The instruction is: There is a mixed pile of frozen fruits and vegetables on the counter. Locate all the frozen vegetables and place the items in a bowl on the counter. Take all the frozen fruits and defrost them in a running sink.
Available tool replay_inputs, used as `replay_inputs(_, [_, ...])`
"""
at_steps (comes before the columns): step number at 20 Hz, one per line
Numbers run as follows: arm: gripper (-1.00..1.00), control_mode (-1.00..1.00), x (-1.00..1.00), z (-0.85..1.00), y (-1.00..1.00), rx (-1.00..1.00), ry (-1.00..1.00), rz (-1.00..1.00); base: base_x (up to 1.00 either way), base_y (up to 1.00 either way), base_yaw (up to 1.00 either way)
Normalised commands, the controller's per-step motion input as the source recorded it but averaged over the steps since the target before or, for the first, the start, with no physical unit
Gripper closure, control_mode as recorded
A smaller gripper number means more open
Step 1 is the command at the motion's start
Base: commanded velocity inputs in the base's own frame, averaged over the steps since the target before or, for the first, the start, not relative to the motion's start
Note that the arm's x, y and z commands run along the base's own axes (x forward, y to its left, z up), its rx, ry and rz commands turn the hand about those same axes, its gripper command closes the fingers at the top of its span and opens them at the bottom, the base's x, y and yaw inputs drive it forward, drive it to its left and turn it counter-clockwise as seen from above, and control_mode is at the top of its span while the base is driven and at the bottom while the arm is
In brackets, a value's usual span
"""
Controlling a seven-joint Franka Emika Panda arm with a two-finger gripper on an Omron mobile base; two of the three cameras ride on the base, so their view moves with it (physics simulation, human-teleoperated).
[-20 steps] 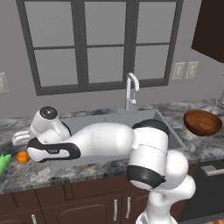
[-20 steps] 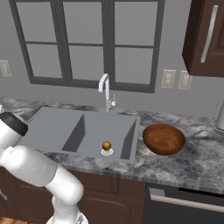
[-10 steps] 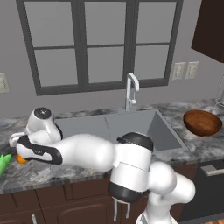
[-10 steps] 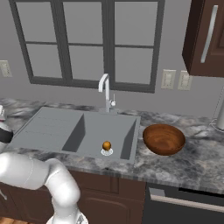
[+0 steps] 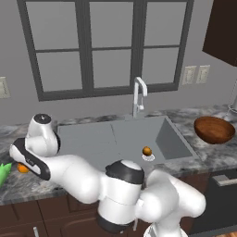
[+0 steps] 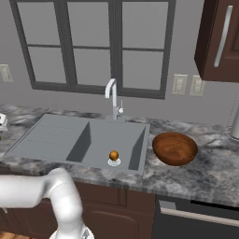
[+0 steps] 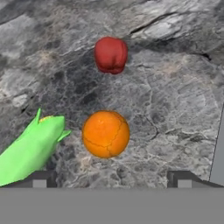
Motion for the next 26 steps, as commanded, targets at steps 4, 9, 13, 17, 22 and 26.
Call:
replay_inputs(4, [-1.00,-1.00,0.13,-0.24,0.16,-0.05,0.04,0.00,0.00,0.00,0.00])
replay_inputs(9, [-1.00,-1.00,0.14,-0.23,0.20,-0.05,0.05,0.00,0.00,0.00,0.00])
replay_inputs(13, [-1.00,-1.00,0.14,-0.25,0.16,-0.05,0.07,0.00,0.00,0.00,0.00])
replay_inputs(17, [-1.00,-1.00,0.15,-0.27,0.15,-0.05,0.08,0.00,0.00,0.00,0.00])
replay_inputs(22, [-1.00,-1.00,0.18,-0.32,0.20,-0.06,0.09,0.00,0.00,0.00,0.00])
replay_inputs(26, [-1.00,-1.00,0.19,-0.34,0.25,-0.07,0.10,0.00,0.00,0.00,0.00])
